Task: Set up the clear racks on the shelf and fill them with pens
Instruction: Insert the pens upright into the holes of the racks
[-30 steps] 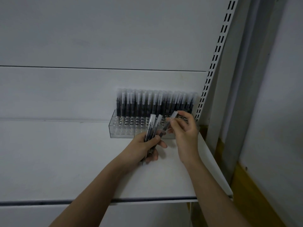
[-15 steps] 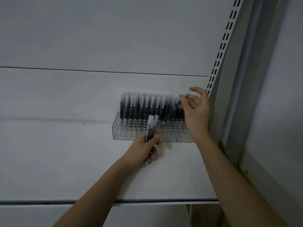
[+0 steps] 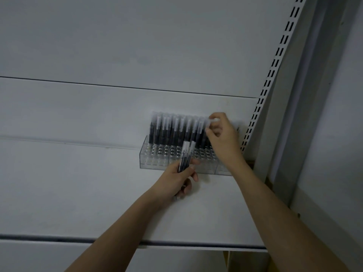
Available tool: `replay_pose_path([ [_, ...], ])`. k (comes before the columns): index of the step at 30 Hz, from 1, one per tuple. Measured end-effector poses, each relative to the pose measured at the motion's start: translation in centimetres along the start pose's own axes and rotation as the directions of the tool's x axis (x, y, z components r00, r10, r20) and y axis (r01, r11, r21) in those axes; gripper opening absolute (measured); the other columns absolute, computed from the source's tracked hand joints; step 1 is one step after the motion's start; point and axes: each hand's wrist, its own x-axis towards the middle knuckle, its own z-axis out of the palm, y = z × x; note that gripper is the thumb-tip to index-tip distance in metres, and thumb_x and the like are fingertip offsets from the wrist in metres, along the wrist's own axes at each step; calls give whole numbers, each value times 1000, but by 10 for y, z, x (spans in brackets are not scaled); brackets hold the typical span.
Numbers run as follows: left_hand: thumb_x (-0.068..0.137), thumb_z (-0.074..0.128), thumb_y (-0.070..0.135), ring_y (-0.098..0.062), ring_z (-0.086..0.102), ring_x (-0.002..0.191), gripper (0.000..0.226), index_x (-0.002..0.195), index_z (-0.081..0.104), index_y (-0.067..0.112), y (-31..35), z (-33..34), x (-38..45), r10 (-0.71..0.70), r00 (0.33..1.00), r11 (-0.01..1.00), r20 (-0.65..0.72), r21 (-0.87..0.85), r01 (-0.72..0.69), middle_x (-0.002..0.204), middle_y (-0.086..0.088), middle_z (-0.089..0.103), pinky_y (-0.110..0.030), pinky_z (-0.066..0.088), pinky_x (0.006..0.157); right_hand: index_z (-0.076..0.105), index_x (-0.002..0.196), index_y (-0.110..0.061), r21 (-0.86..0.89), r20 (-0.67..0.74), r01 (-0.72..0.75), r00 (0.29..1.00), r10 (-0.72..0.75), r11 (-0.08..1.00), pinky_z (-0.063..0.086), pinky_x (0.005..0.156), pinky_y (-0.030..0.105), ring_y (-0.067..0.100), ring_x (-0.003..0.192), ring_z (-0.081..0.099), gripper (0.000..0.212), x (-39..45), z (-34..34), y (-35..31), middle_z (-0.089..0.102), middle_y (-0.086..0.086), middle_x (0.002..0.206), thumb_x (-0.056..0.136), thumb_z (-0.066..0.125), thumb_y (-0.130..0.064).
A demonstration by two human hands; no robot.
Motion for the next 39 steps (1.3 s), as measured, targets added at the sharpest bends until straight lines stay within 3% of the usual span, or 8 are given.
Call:
replay_pose_path([
  [2,103,50,20,-14,43,45,21,122,57,15,1,1,-1,-7,1000,1000,0,-6,7,78,-3,60,-19,29,35,51,123,-23,-54,44,-2,999,5,999,52,73,18,1,87,60,30,-5,5,6,57,-14,96,98,57,-9],
  [7,104,46,24,-14,42,44,24,123,60,16,7,1,-4,-29,999,999,13,-26,29,77,-2,60,-20,28,35,57,125,-20,-33,-78,21,997,-24,999,45,74,3,-4,89,59,33,-13,5,5,51,-4,113,97,58,-5],
  [12,105,45,19,-15,43,45,24,125,57,17,10,3,-6,-23,999,999,46,-45,25,78,-1,64,-20,29,35,57,119,-22,184,-255,-19,965,66,983,52,74,19,8,85,61,23,-47,7,-5,60,-7,100,99,56,-11],
  [17,104,47,21,-20,49,47,16,111,56,9,9,5,-7,-8,997,999,74,-32,10,87,-8,70,-20,29,35,59,108,-28,337,-110,-138,977,184,931,58,77,38,15,85,66,17,-83,19,6,65,-9,92,99,57,-14],
  [21,104,47,21,-22,53,50,20,107,60,6,8,5,-7,-20,995,1000,96,-9,21,91,-11,72,-21,33,34,61,109,-26,406,-25,-193,975,222,893,57,75,29,9,89,67,16,-83,16,7,69,-9,94,96,62,-17],
  [24,103,49,22,-22,56,52,22,108,63,6,8,5,-8,-27,994,1000,102,17,25,91,-8,73,-23,37,36,61,114,-27,418,9,-216,972,234,883,58,78,32,15,90,69,23,-82,15,6,70,-8,98,94,65,-18],
  [32,103,49,21,-23,59,53,20,101,68,17,7,6,-8,-13,994,1000,112,3,12,94,-12,73,-22,40,39,59,114,-23,450,6,-227,968,251,864,58,88,40,13,92,72,27,-83,12,4,74,-1,100,91,69,-13],
  [39,104,44,20,-24,61,54,24,120,60,13,5,6,-4,-7,995,1000,104,-17,9,91,-12,72,-25,45,43,58,107,-9,546,-78,-187,959,271,817,58,80,31,13,97,71,20,-81,7,6,76,0,100,91,68,-6],
])
